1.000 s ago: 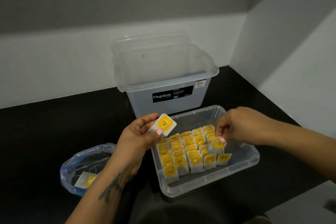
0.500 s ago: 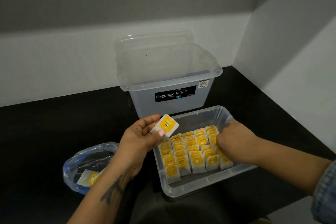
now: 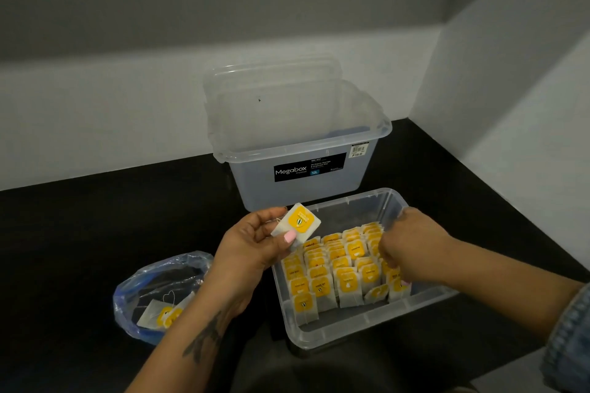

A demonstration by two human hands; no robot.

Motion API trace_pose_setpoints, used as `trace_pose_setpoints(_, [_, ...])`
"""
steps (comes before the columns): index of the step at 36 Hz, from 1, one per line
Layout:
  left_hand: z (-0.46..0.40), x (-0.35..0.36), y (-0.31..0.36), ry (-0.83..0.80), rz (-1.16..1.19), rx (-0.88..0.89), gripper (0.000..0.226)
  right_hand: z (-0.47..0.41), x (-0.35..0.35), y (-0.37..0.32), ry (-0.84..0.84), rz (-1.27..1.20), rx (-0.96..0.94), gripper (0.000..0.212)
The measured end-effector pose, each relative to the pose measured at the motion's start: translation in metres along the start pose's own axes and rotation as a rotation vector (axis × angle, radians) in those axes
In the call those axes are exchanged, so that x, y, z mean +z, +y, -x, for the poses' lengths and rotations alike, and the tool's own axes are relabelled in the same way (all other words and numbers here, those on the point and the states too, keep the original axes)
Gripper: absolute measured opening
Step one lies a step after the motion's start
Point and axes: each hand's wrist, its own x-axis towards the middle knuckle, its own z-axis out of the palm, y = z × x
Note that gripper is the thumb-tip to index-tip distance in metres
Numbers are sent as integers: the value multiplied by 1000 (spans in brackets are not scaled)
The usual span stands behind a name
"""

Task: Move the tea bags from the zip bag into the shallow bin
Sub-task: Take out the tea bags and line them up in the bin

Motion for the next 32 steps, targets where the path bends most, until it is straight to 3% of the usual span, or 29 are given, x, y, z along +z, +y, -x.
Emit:
trace_pose_setpoints(3, [0, 1, 1, -5, -18, 11, 34, 3, -18, 7, 34, -336, 27, 20])
trace_pose_setpoints(6, [0, 4, 2, -17, -45, 49, 32, 4, -36, 7, 79, -984, 15, 19])
trace_pose_setpoints(8, [1, 7, 2, -18, -81, 85, 31, 1, -44, 2, 108, -1286, -24, 19])
trace_pose_setpoints(13, [4, 9, 1, -5, -187, 154, 33, -7, -54, -16, 187, -1564, -7, 12])
trace_pose_setpoints(20, [8, 5, -2, -3, -229, 174, 46, -10, -57, -21, 242, -1541, -35, 8])
trace_pose_setpoints(25, [10, -6, 1, 30, -206, 198, 48, -7, -58, -15, 252, -1161, 0, 10])
trace_pose_setpoints(32, [13, -20, 2, 67, -217, 214, 44, -9, -40, -31, 131, -705, -59, 16])
